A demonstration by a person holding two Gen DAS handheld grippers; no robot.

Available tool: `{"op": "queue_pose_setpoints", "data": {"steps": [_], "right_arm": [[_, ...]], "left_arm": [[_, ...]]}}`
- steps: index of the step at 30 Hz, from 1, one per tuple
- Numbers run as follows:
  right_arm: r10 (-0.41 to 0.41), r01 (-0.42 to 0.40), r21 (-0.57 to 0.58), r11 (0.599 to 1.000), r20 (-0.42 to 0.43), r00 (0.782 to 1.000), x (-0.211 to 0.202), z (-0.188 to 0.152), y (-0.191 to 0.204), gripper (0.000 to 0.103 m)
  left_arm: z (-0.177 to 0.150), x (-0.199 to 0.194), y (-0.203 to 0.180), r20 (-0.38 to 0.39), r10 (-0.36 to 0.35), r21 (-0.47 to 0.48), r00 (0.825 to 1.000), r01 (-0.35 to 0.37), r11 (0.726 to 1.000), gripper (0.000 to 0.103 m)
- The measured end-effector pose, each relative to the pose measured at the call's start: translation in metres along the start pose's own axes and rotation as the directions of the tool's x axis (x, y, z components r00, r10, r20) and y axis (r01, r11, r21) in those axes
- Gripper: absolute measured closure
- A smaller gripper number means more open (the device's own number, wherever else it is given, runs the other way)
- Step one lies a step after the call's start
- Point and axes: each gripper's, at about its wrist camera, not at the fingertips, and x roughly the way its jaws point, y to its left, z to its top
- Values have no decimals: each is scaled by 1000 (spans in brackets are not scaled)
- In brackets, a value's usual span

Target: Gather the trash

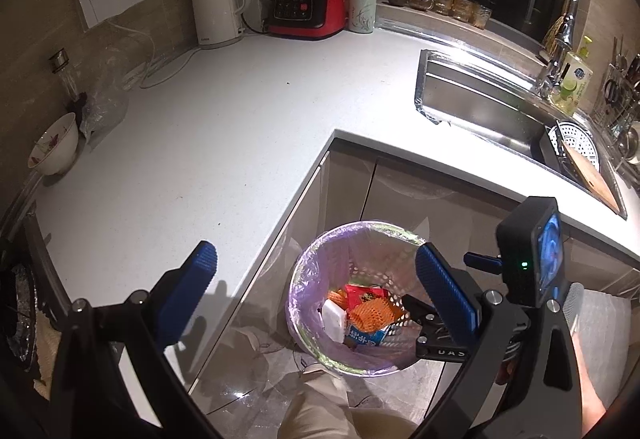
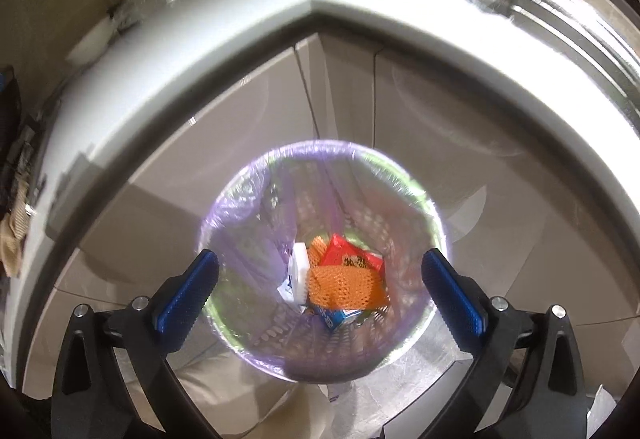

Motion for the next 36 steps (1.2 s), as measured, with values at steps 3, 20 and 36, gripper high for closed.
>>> {"op": "queue_pose_setpoints", "data": {"steps": [3,20,36], "right_arm": [[-21,20,9,1000,59,998,-40,5,2,2],[-93,70,70,995,419,903,-254,-25,27,2],[14,1,-25,1000,580,815,-327,-64,67,2]], "left_arm": [[4,-11,-1,17,-8,-8,1000,8,1000,8],[-8,-146,-4,269,45,-82,962,-24,996,8],[-43,-198,-49,365,9,-1,931,-10,1000,8]]}}
